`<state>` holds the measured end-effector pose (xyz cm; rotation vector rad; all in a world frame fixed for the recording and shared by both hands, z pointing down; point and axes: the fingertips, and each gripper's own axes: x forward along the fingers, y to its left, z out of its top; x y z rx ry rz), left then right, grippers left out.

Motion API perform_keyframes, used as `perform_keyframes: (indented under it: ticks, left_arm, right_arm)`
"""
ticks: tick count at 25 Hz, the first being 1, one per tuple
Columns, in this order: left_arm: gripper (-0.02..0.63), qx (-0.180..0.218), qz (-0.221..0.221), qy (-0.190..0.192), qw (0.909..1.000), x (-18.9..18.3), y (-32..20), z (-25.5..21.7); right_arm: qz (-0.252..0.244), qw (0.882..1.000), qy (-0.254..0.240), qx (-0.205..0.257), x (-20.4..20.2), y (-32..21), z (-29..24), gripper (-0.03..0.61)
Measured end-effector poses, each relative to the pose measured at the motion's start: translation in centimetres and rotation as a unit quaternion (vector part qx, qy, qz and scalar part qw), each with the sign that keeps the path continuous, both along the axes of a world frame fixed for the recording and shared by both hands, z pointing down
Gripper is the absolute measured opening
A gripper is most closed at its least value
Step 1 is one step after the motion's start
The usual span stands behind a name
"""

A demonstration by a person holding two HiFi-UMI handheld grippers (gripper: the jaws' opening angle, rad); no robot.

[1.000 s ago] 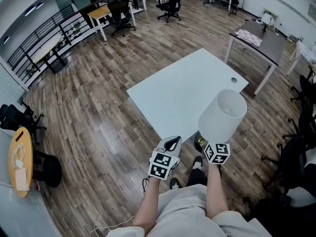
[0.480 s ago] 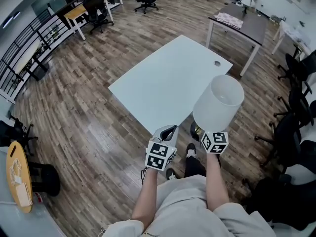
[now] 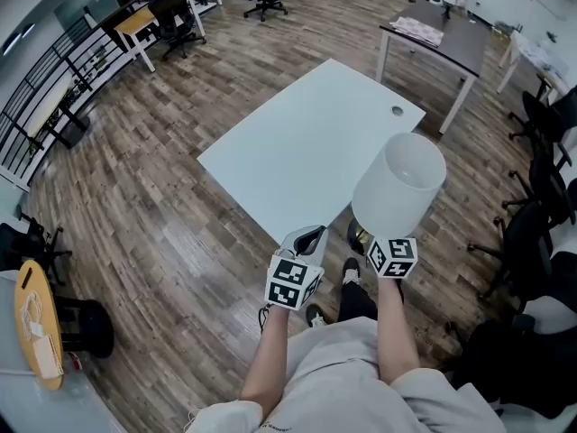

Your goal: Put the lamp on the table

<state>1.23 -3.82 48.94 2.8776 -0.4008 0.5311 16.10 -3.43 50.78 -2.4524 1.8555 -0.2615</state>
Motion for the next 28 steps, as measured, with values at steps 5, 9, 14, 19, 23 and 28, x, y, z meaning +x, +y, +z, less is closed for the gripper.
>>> perform_keyframes:
  ticks: [5,9,14,19,23,28]
  left_arm:
    - [0.002,-0.014,-0.019,0.019,0.9995,-0.7,-0.6,-0.5]
    - [0.002,-0.014,-0.023,0.017,0.9995,-1.1,-0.4,-0.4]
    - [0.002,-0.012,-0.028,0.014,0.9994,-1.4,-0.1,-0.2]
    - [0.002,-0.018,-0.038,0.02,0.9989,-0.7,0.8,0.1]
    - [0.002,-0.016,-0.048,0.01,0.9986,-2.0,0.4,0.7]
    - [0.002,-0.017,-0.076,0.021,0.9967,-4.4,-1.3,-0.1]
  right_arm:
    - [-0.001,1.0,0.002,-0.004,-0.5,-0.2,0.2,0.163]
    - [-0.003,1.0,0.003,-0.006,-0.8,-0.2,0.2,0.163]
    - [-0.008,1.0,0.0,-0.007,-1.2,-0.1,0.4,0.163]
    - [-0.005,1.0,-0.001,-0.012,-0.4,0.9,0.8,0.163]
    - [-0.011,1.0,-0.009,-0.015,-0.9,0.1,1.4,0.161]
    - [-0.03,0.999,-0.009,-0.012,-3.0,-1.4,1.0,0.163]
